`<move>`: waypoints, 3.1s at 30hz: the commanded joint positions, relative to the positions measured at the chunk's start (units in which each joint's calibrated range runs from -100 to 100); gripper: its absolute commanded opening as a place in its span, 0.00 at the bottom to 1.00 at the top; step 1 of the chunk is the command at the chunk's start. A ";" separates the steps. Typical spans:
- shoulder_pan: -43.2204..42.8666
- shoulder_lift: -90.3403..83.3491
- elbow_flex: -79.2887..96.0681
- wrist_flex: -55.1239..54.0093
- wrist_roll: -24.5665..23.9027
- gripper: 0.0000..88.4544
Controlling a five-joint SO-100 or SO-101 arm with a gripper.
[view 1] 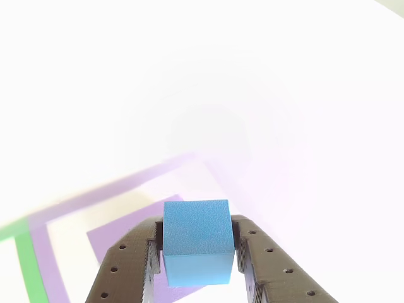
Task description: Tower of hanoi
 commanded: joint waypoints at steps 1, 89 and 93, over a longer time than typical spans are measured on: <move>-0.81 3.36 -4.95 -3.92 0.59 0.04; -11.55 -48.72 -46.76 107.50 0.59 0.18; -15.19 -48.72 -56.31 119.16 0.59 0.04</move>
